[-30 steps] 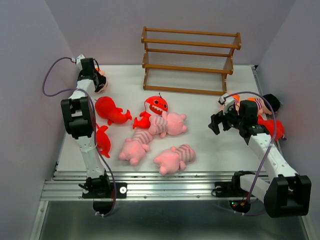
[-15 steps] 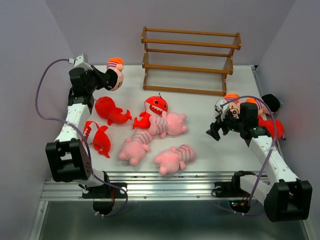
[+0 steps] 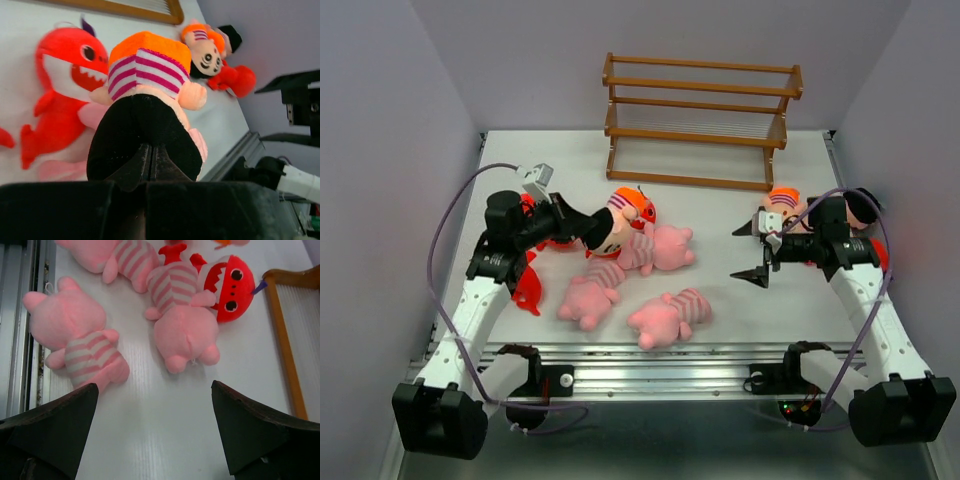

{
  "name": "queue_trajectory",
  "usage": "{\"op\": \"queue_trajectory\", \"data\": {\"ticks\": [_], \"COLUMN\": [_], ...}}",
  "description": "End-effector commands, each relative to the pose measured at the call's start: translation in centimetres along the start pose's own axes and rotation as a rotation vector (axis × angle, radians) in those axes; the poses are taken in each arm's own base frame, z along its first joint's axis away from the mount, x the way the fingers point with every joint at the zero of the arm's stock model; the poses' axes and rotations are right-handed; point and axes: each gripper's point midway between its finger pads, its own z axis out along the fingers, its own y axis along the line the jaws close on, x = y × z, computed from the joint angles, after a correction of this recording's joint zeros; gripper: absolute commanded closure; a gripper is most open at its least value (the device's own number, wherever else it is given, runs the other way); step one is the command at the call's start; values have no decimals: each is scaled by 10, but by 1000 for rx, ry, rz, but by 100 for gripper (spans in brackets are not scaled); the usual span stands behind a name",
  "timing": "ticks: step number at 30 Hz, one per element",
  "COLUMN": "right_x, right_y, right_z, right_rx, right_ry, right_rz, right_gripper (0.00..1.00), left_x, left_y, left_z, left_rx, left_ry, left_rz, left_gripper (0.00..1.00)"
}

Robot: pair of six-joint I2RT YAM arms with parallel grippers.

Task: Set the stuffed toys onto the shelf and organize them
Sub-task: Pass the stuffed toy from the left arm to the right

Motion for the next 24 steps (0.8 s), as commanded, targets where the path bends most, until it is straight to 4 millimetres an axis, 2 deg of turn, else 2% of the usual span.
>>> {"op": "queue_trajectory", "data": {"ticks": [1,3,4,6,7,12,13,15,16,18,24], "right_x": [-52,-64,-66,-64,-66,-69,-65,-56,-50,-33,5], "right_y": [6,6,5,1,3,4,3,2,1,5,23], "right_z": [-9,-9,-8,-7,-5,-9,-8,-7,-7,-6,-8], "right_rx": [-95,-107,-105,-86,-85,-114,-120,-111,-106,-116,-158], "right_ry": [-63,-50,-33,28,66,115,135,164,180,223,316], "right_rz": [-132,-161,-156,-186,-209,-232,-237,-246,-248,-258,-254], "right_gripper": [0,0,0,0,0,0,0,0,0,0,3], "left_x": [40,52,61,64,70,91,98,105,111,112,117], "left_y": [-56,-69,-84,-96,-110,-147,-147,-165,-166,-181,-192], "left_z": [-2,1,4,9,12,30,39,44,51,55,67], "left_rx": [181,207,250,266,296,370,360,404,400,428,452], "left_ry": [125,157,179,181,197,259,280,295,314,314,341], "left_rz": [2,-20,-5,2,9,21,13,23,20,30,39], "left_gripper": [100,100,100,100,100,100,100,100,100,100,100]}}
